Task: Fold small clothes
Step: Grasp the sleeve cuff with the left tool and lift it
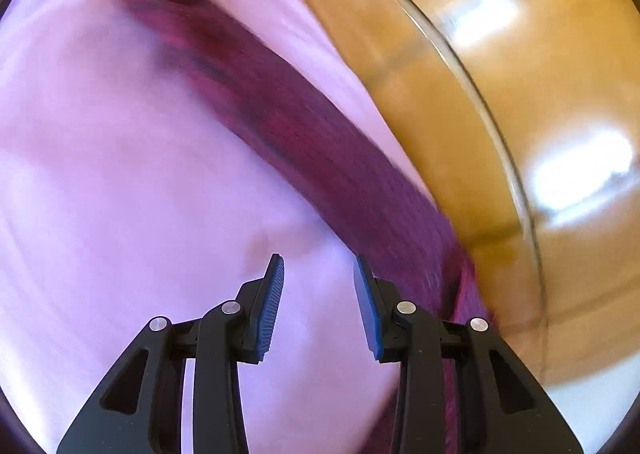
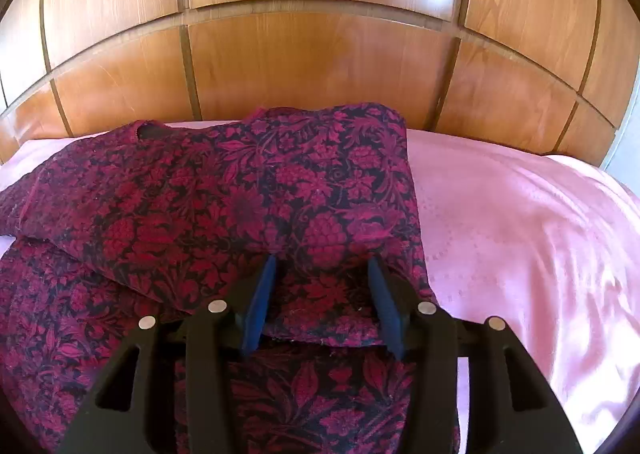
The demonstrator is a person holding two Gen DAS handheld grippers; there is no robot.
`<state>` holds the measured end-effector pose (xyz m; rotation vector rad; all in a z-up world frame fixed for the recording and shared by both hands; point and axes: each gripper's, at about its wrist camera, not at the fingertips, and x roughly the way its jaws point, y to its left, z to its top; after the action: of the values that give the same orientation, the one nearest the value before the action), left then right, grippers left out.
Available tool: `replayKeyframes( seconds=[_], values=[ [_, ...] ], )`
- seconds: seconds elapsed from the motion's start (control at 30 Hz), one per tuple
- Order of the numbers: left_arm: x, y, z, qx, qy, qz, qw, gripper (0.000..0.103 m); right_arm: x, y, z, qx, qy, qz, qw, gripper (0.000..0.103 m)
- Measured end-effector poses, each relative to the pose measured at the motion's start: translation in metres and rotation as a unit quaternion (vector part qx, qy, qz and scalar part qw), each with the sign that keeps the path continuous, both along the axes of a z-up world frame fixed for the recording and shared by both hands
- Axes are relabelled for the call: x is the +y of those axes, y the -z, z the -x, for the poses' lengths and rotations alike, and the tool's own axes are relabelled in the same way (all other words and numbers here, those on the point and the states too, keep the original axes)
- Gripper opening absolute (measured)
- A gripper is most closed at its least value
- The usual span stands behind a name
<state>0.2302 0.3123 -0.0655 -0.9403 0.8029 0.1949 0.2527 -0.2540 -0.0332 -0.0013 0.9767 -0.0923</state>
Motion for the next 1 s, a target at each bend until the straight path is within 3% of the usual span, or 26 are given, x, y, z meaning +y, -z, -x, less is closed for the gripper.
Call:
replayKeyframes(
  seconds=[0.13,0.23,0.33,0.47,0.57,0.6,0.63,0.67,0.83,1.0],
  values=[
    [0.074,0.007,0.017,-0.013,-0.094,0.057,0.9939,0.035,0.001,0.0,0.0,0.0,0.0,0.003,1.0,0.048],
    [0.105,0.013,0.016,-0.013,-0.124,0.076,0.9893,0.035,0.001,0.0,0.0,0.0,0.0,0.003,1.0,0.049],
    [0.121,0.017,0.006,-0.019,-0.136,0.088,0.9866,0.035,0.001,0.0,0.0,0.0,0.0,0.007,1.0,0.049],
    [0.118,0.019,-0.013,-0.018,-0.158,0.086,0.9835,0.043,0.001,-0.001,0.001,0.0,0.0,0.007,1.0,0.05],
    [0.116,0.013,-0.026,-0.009,-0.164,0.06,0.9845,0.042,0.001,-0.001,0.001,0.0,0.0,0.008,1.0,0.05],
    [0.118,0.011,-0.028,-0.001,-0.161,0.047,0.9859,0.035,0.0,-0.001,0.001,0.0,0.0,0.008,1.0,0.05],
    [0.114,0.007,-0.033,0.009,-0.15,0.028,0.9883,0.017,0.0,0.0,0.001,0.0,-0.001,0.008,1.0,0.05],
    [0.114,0.004,-0.034,0.014,-0.144,0.017,0.9893,0.013,0.0,0.0,0.001,0.0,-0.001,0.008,1.0,0.05],
    [0.068,-0.045,-0.041,-0.027,-0.075,-0.071,0.9942,0.011,0.0,0.0,0.001,0.0,-0.001,0.008,1.0,0.05],
    [-0.024,-0.085,-0.049,-0.08,0.034,-0.137,0.9867,0.011,-0.002,0.0,0.001,0.0,-0.001,0.006,1.0,0.05]
  ],
)
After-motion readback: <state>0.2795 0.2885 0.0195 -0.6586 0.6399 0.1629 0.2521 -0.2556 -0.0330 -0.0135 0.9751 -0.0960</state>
